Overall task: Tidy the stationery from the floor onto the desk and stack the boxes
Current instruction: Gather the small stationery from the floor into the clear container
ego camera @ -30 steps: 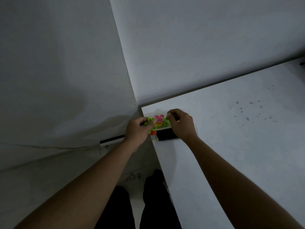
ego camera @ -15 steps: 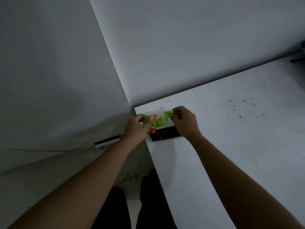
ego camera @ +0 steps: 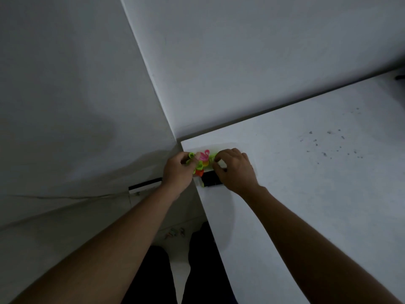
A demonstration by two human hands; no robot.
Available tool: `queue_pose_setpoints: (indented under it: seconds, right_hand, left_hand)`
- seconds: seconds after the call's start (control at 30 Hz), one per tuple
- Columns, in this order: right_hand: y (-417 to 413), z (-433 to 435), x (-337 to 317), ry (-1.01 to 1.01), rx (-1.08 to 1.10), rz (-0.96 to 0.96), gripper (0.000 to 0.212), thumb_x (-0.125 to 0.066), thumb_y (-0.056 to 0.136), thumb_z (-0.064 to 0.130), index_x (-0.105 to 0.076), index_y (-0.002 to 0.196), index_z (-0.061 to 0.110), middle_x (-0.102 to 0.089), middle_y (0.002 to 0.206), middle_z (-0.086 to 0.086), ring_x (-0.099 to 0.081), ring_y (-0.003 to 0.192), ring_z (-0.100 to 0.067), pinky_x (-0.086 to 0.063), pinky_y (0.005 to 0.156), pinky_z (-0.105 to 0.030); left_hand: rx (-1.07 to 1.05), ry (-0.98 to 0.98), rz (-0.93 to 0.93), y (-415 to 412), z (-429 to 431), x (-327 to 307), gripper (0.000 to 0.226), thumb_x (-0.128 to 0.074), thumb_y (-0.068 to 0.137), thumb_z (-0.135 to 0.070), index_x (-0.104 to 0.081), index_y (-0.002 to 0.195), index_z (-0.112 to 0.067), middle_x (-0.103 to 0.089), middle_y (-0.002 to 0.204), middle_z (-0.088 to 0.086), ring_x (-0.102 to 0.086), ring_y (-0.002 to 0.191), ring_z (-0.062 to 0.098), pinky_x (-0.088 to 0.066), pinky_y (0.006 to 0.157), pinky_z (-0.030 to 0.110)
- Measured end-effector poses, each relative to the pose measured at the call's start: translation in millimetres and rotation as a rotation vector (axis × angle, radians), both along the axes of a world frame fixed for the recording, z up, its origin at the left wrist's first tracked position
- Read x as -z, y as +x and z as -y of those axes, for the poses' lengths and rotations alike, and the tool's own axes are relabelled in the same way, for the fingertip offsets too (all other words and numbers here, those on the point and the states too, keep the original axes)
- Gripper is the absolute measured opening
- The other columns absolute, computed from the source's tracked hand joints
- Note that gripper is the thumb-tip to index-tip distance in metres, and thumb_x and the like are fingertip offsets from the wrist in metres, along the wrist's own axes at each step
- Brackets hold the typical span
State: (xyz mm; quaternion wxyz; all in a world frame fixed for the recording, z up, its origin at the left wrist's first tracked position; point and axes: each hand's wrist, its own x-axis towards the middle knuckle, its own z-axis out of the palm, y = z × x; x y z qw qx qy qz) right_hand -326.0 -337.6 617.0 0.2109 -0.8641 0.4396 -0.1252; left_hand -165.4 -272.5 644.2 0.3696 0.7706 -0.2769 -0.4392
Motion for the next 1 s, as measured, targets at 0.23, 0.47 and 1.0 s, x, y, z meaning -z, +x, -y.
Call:
queue_pose_setpoints:
  seconds: [0.23, 0.47, 1.0]
  right_hand:
    - [1, 6, 1, 0.151, 0.118, -0.073, 0.030, -0.055, 0.093, 0.040, -0.061, 0.111, 0.017, -0.066, 0.112, -0.003, -0.056, 0.104, -0.023, -0.042, 0.092, -0.038]
    - [11, 0, -17, 0.226, 0.188, 0.250, 0.027, -0.056, 0.093, 0.038, -0.064, 0.103, 0.014, -0.069, 0.099, -0.001, -0.062, 0.088, -0.012, -0.045, 0.077, -0.019]
    - [3, -4, -33, 0.856, 0.208, 0.484, 0.017, -0.065, 0.090, 0.023, -0.068, 0.103, 0.012, -0.072, 0.094, -0.003, -0.068, 0.080, -0.014, -0.056, 0.068, -0.022]
  left_hand:
    - [-0.002, -0.025, -0.018, 1, 1, 0, 0.029, -0.062, 0.089, -0.040, -0.068, 0.104, -0.015, -0.071, 0.102, 0.003, -0.067, 0.093, 0.017, -0.055, 0.084, 0.033]
    - [-0.096, -0.064, -0.040, -5, 9, -4, 0.029, -0.064, 0.087, -0.042, -0.068, 0.101, -0.016, -0.070, 0.098, 0.000, -0.067, 0.092, 0.016, -0.056, 0.083, 0.035]
    - [-0.191, -0.066, -0.325, -18, 12, -4, 0.030, -0.068, 0.086, -0.035, -0.068, 0.098, -0.008, -0.071, 0.100, 0.010, -0.070, 0.094, 0.024, -0.060, 0.076, 0.037]
